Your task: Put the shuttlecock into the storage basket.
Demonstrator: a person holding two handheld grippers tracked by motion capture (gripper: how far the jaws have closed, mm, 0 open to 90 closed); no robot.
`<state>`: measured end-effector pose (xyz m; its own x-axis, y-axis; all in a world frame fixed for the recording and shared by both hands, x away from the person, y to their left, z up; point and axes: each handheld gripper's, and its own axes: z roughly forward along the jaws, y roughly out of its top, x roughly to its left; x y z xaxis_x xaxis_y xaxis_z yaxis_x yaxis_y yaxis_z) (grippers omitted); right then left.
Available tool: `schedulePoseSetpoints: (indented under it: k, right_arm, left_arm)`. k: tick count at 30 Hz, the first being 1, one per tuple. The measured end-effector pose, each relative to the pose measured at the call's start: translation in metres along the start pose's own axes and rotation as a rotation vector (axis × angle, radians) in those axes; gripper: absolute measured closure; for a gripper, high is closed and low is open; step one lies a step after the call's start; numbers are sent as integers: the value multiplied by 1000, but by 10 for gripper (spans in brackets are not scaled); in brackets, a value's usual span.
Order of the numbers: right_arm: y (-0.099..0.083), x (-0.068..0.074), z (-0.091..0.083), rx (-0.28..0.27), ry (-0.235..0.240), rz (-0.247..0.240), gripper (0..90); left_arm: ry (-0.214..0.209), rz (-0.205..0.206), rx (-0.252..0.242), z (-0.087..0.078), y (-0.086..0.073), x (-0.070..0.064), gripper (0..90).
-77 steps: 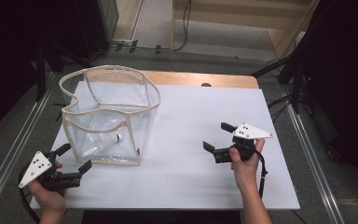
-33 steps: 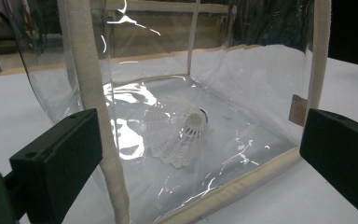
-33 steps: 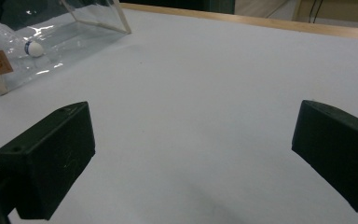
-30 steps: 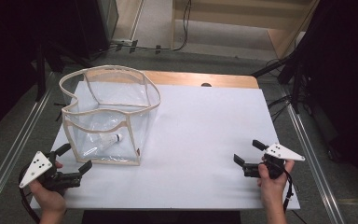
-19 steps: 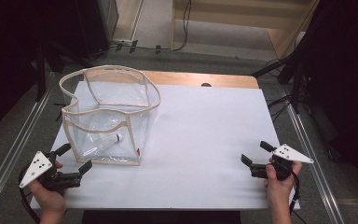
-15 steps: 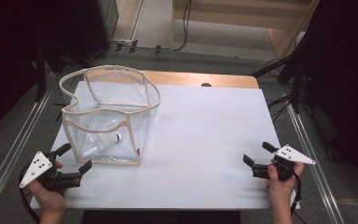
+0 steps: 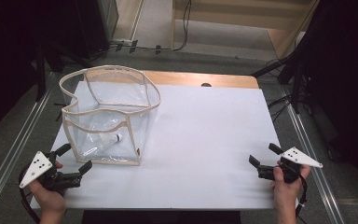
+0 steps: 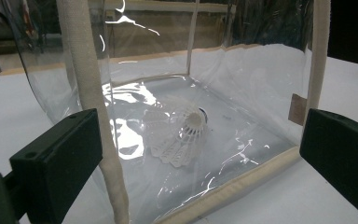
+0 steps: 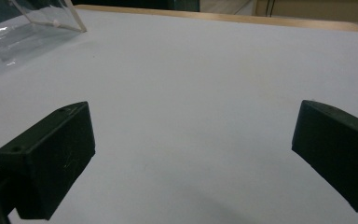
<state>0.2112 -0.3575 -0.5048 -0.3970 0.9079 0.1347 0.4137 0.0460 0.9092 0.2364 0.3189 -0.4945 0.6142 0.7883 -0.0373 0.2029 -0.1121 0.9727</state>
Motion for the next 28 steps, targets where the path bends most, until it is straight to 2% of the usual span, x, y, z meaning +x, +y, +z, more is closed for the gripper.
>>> schedulePoseSetpoints:
  k: [10, 15, 28]
  right_arm:
    - [-3, -8, -9, -11, -31, 14, 0]
    - [-6, -11, -11, -1, -48, 6, 0]
    - [-8, -14, -12, -15, -49, 22, 0]
  left_arm:
    - [-1, 0, 0, 0, 0, 0, 0]
    - [-1, 0, 0, 0, 0, 0, 0]
    - [-3, 0, -2, 0, 0, 1, 0]
